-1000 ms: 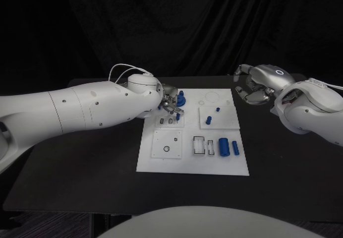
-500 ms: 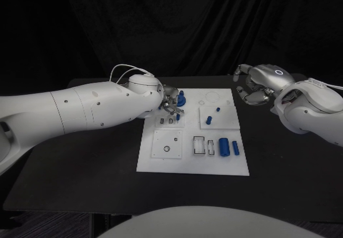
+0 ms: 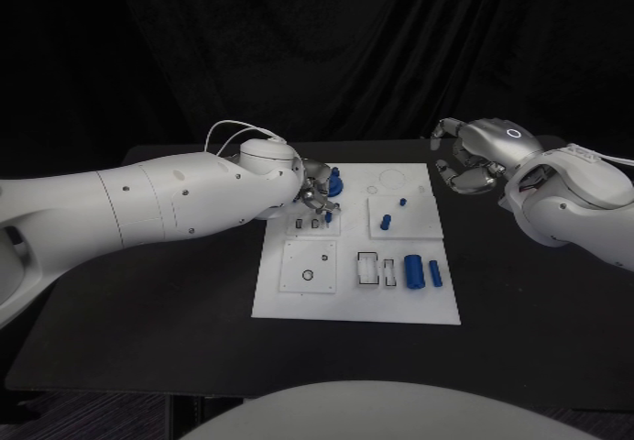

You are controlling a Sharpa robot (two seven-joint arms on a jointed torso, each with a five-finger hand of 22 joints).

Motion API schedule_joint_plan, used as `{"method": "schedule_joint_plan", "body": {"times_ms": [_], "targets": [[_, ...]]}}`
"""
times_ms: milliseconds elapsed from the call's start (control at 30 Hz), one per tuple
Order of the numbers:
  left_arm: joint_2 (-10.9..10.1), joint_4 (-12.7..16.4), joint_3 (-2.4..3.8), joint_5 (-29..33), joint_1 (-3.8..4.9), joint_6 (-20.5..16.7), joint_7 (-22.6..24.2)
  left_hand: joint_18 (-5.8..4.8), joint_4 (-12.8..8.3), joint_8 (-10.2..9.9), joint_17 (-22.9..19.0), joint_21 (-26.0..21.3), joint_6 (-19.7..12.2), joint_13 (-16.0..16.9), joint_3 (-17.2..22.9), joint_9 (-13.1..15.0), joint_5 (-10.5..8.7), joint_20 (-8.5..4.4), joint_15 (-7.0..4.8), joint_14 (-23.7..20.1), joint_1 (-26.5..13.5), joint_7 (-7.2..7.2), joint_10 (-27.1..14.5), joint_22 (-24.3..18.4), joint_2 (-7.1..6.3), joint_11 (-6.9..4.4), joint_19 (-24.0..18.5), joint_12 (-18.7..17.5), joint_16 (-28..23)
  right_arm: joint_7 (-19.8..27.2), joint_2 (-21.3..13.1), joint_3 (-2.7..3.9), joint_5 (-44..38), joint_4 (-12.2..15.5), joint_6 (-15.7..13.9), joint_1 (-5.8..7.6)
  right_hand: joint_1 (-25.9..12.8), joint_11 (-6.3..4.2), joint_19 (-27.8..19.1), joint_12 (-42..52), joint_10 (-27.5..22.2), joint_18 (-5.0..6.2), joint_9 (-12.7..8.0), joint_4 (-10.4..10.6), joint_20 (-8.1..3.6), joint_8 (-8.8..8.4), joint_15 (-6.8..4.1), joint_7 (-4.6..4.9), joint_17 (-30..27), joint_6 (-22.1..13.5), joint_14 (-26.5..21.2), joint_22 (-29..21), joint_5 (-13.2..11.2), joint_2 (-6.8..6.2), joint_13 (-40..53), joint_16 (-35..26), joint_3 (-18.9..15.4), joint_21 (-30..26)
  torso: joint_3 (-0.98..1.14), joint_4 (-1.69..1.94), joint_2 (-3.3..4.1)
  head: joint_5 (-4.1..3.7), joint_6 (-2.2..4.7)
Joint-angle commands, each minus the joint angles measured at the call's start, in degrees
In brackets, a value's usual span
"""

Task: Assemble the parts on the task board

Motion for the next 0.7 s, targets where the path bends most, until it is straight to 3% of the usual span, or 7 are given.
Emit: {"method": "schedule_joint_plan", "body": {"times_ms": [33,167,200,267,433,533,700], "targets": [[0.3,-0.1,0.06,-0.1,-0.13,0.7,1.3,0.09,0.1,-0.3,15.1,-0.2,0.5,26.2,0.4,-0.1,0.01,-0.06,-0.25,6.2,0.3,0.1,8.8,3.0,-0.06,-2.31,-0.4,12.8,0.1,-1.3,0.0,0.04,-0.5,-0.1,-0.2,-0.13,-0.7,0.56,5.3,0.2,6.1,-0.16,0.1,0.3,0.46,0.37,0.45,0.0,15.1,-0.4,5.9,14.7,-0.4,0.34,15.1,0.2,-1.9,-0.3,0.01,0.01,0.0,0.09,0.02],[0.4,-0.3,0.06,-0.1,-0.18,0.8,1.3,0.09,0.0,-0.6,15.1,-0.3,0.6,26.2,0.6,-0.1,0.03,-0.04,-0.23,6.2,0.5,0.09,8.8,3.1,-0.07,-2.3,-0.4,12.8,0.1,-1.0,0.1,0.04,-0.5,-0.1,-0.3,-0.14,-0.4,0.61,5.3,0.2,6.1,-0.18,0.2,1.5,0.56,0.83,0.57,-0.04,15.1,-0.6,5.9,14.7,-0.4,1.78,15.1,0.2,-6.7,-0.2,-0.01,0.02,0.0,0.08,0.02],[0.4,-0.3,0.06,-0.1,-0.19,0.8,1.4,0.09,-0.1,-0.7,15.1,-0.3,0.7,26.2,0.7,-0.1,0.03,-0.03,-0.22,6.2,0.6,0.09,8.8,3.1,-0.08,-2.3,-0.4,12.8,0.1,-0.9,0.1,0.04,-0.5,-0.1,-0.4,-0.15,0.2,0.51,5.4,0.2,6.1,-0.2,0.2,2.1,0.58,1.1,0.58,-0.09,15.1,-0.7,5.9,14.8,-0.4,2.62,15.1,0.2,-10.2,-0.2,-0.01,0.02,-0.01,0.06,0.02],[0.5,-0.4,0.06,-0.1,-0.23,0.9,1.4,0.08,-0.1,-0.8,15.1,-0.3,0.7,26.2,0.8,-0.1,0.03,-0.03,-0.22,6.2,0.6,0.08,8.8,3.1,-0.09,-2.3,-0.4,12.8,0.1,-0.7,0.1,0.04,-0.5,-0.1,-0.4,-0.15,1.0,0.53,5.4,0.2,6.1,-0.21,0.1,2.1,0.57,1.16,0.49,-0.16,15.1,-0.7,5.9,14.8,-0.4,2.96,15.1,0.2,-11.5,-0.1,-0.01,0.01,-0.02,0.05,0.02],[0.6,-0.6,0.06,-0.1,-0.31,1.2,1.5,0.11,-0.3,-1.1,15.1,-0.4,1.0,26.2,1.2,-0.1,0.05,-0.01,-0.22,6.2,1.0,0.05,8.8,3.0,-0.17,-2.32,-0.5,12.8,0.1,-0.3,0.2,0.04,-0.5,-0.2,-0.5,-0.16,3.5,0.46,5.5,0.2,6.1,-0.25,-0.2,3.2,0.51,1.4,0.45,-0.29,15.1,-0.7,5.9,14.8,-0.3,4.32,15.1,0.2,-19.3,0.0,0.01,0.02,-0.03,-0.02,0.02],[0.7,-0.7,0.06,-0.1,-0.37,1.2,1.5,0.12,-0.4,-1.4,15.1,-0.5,1.1,26.2,1.6,-0.1,0.05,-0.01,-0.23,6.2,1.3,0.03,8.8,3.0,-0.3,-2.33,-0.5,12.8,0.1,0.0,0.2,0.04,-0.5,-0.3,-0.5,-0.17,4.4,0.47,5.5,0.2,6.1,-0.26,-0.4,3.5,0.51,1.41,0.39,-0.33,15.1,-0.8,5.9,14.8,-0.3,4.7,15.1,0.2,-21.5,0.0,0.01,0.03,0.0,-0.02,0.02],[0.7,-0.9,0.06,-0.1,-0.46,1.4,1.5,0.12,-0.5,-1.6,15.1,-0.5,1.3,26.2,1.8,-0.1,0.07,-0.01,-0.23,6.2,1.5,0.0,8.8,3.0,-0.36,-2.35,-0.5,12.8,0.1,0.4,0.3,0.04,-0.5,-0.4,-0.5,-0.18,4.9,0.42,5.5,0.2,6.1,-0.27,-0.5,3.6,0.48,1.43,0.4,-0.37,15.1,-0.7,5.9,14.8,-0.3,4.88,15.1,0.2,-22.2,0.0,0.02,0.01,-0.04,-0.04,0.02]]}}
